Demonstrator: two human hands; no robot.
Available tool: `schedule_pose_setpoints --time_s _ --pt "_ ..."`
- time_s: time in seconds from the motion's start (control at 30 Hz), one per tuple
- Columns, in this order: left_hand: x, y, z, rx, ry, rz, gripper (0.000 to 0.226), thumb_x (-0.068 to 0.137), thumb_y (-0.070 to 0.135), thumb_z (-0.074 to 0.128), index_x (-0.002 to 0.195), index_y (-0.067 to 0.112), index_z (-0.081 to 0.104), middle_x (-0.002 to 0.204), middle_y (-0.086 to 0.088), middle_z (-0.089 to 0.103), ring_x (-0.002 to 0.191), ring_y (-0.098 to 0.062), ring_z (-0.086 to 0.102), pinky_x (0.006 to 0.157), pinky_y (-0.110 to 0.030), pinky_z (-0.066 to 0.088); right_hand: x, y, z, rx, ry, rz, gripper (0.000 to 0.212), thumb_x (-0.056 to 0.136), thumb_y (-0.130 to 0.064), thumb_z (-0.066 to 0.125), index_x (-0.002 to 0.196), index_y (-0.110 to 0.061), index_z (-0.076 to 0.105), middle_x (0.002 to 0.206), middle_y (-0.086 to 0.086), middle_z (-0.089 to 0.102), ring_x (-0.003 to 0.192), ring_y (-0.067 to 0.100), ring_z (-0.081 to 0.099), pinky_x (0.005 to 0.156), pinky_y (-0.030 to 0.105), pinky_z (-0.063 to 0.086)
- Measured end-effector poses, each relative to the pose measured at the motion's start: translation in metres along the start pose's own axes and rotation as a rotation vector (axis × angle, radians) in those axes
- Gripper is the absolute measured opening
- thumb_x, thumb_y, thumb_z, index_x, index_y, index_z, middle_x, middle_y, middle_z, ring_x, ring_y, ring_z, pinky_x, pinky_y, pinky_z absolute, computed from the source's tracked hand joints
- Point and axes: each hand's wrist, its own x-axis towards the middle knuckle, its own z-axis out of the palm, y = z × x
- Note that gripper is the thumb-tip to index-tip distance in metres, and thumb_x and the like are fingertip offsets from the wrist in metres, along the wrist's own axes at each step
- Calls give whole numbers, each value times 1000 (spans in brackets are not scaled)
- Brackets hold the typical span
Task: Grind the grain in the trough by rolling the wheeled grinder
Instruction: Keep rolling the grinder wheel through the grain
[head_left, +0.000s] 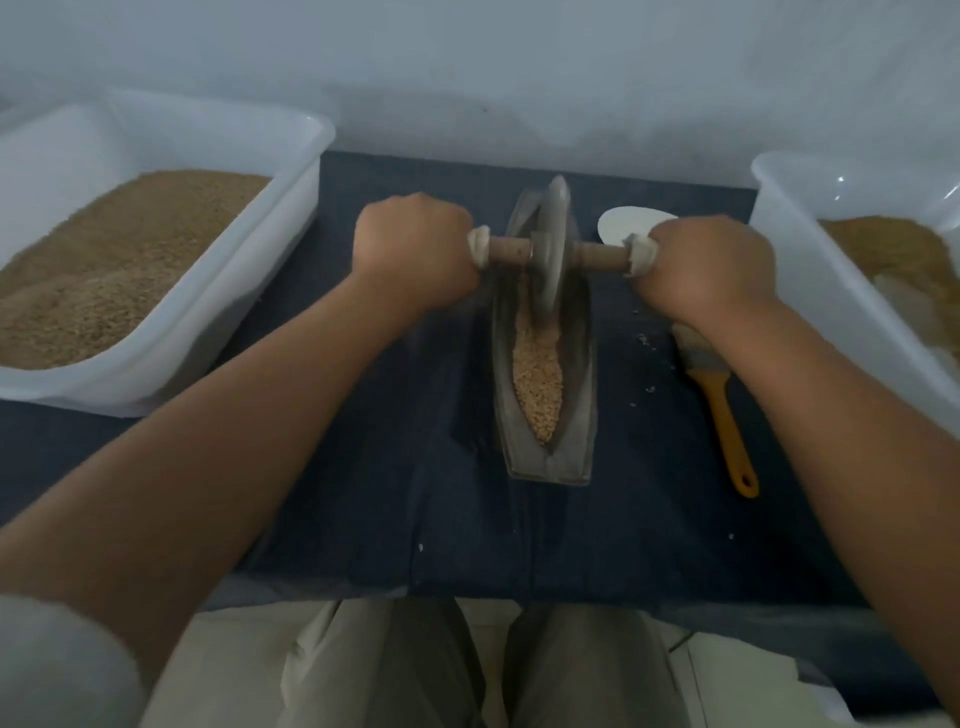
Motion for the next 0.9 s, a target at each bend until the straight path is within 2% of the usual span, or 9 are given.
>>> schedule_pose_setpoints --time_s 0.1,0.23,0.37,0.5,0.6,0.67,0.73,0.8,0.9 --pt "17 2 -9 20 -14 29 41 84 62 54 68 24 58 65 3 53 58 -22 51 55 -30 36 10 3 2 4 -104 35 30 91 -46 57 72 -23 52 73 -1 54 69 26 51 63 34 43" --pt "-42 -4 -13 41 83 136 37 83 48 55 59 24 42 55 8 41 49 -24 44 51 -25 31 -45 8 -6 26 34 -78 41 86 -59 47 60 -29 49 52 -13 44 46 8 40 47 21 27" --pt "-80 -16 -9 -20 165 143 41 82 51 54 55 28 34 48 12 35 38 -16 33 50 -18 19 -76 12 -19 112 109 -185 42 81 -64 42 53 -33 41 42 -15 37 35 6 35 41 19 32" --pt "-36 -6 -1 -6 -45 18 30 84 46 53 62 26 56 58 6 54 50 -17 49 50 -25 32 -36 -1 -17 126 138 -156 33 80 -42 54 56 -25 38 49 -8 38 43 13 34 48 22 26" --pt "2 0 0 -4 -29 -31 33 84 51 53 67 23 58 65 4 51 60 -26 53 60 -32 41 -10 -6 -17 91 90 -97 36 82 -27 61 58 -26 34 53 -6 38 48 22 39 53 30 37" --pt "7 3 -3 17 -5 -9 41 85 59 55 64 23 57 63 4 50 61 -27 57 59 -32 40 -8 -7 -14 85 52 -53 32 84 -25 62 61 -22 40 56 -5 39 50 21 37 53 30 33" --pt "-4 3 -6 37 13 22 42 87 58 51 62 25 57 61 3 52 56 -24 54 55 -30 36 -22 -7 -12 110 65 -21 28 90 -30 59 66 -19 51 57 -5 40 51 20 35 52 29 28" --pt "-27 -1 -7 56 40 60 39 88 52 49 61 24 53 58 4 49 52 -24 52 54 -28 35 -48 -4 -12 88 72 -38 38 98 -45 52 69 -21 58 59 -4 47 56 23 44 53 31 32" --pt "-69 -12 -8 17 147 137 43 88 53 50 57 27 39 51 10 40 42 -21 41 52 -22 29 -88 4 -24 91 163 -137 41 91 -50 57 61 -25 47 52 -7 44 46 20 44 47 26 31"
